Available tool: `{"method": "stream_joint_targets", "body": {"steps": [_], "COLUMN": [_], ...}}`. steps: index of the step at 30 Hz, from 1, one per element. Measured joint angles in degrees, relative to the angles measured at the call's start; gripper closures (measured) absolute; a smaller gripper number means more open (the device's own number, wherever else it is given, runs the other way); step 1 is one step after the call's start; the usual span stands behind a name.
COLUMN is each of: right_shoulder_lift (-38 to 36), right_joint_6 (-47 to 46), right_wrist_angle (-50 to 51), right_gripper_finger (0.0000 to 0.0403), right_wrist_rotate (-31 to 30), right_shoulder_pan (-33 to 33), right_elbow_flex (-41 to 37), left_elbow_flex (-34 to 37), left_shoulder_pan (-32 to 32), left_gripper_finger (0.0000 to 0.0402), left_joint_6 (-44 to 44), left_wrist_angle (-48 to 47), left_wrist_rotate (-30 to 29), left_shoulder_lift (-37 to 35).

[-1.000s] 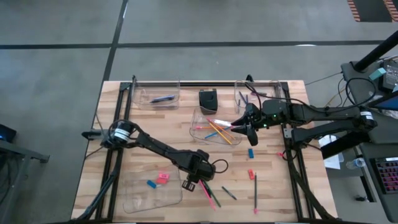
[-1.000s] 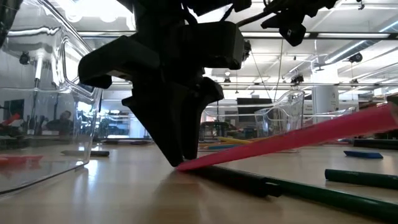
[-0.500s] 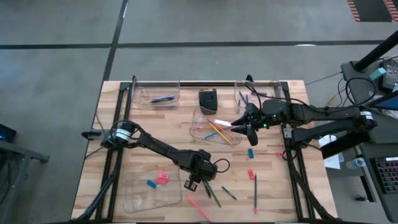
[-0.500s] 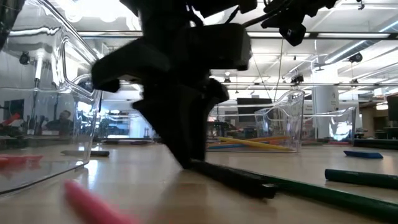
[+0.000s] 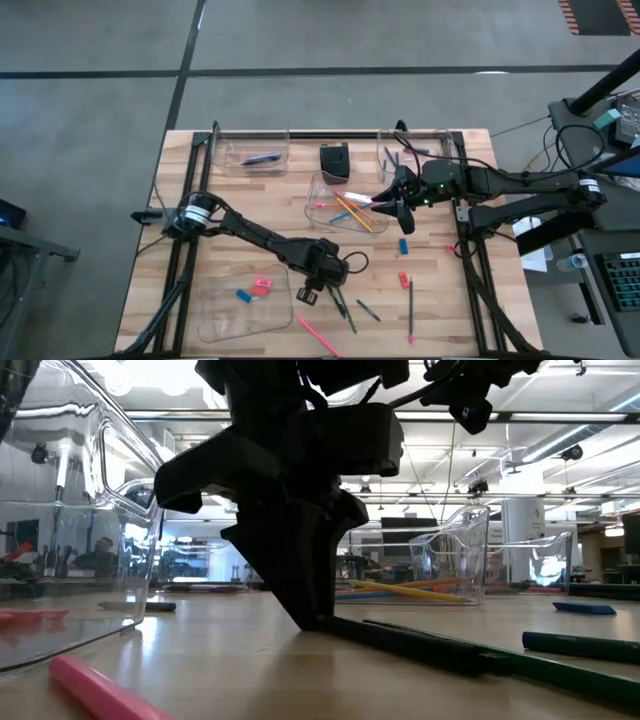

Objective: Sort crayons/erasers/pens/pencils in bins
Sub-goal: Put the black pen into the top left transparent bin

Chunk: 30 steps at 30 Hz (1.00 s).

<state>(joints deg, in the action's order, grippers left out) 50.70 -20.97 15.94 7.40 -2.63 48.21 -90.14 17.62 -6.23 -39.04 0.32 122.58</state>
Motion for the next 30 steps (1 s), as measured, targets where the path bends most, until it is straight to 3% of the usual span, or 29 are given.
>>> {"method": "stream_joint_targets", "body": {"steps": [9, 20, 24, 30], "right_shoulder_lift": [0.0, 0.0, 0.0, 0.0], "right_joint_6": [0.0, 0.0, 0.0, 0.0], "right_wrist_angle": [0.0, 0.0, 0.0, 0.0], "right_gripper_finger": [0.0268, 0.0268, 0.0268, 0.0268], "right_wrist_rotate": [0.0, 0.0, 0.0, 0.0], "right_shoulder_pan": [0.0, 0.0, 0.0, 0.0], "right_elbow_flex": [0.0, 0.0, 0.0, 0.0], "left_elbow_flex": [1.5, 0.3, 0.3, 0.8], "left_shoulder_pan": [0.0, 0.4, 0.8, 1.1], "left_gripper_finger": [0.0388, 0.0399, 0.0396, 0.0398], "left_joint_6": [-1.7, -4.6, -3.3, -3.2], "left_wrist_angle": [1.7, -2.6, -3.0, -3.6], "left_wrist_rotate": [2.3, 3.6, 0.9, -8.1], "left_shoulder_lift": [-0.3, -5.0, -10.4, -22.1]}}
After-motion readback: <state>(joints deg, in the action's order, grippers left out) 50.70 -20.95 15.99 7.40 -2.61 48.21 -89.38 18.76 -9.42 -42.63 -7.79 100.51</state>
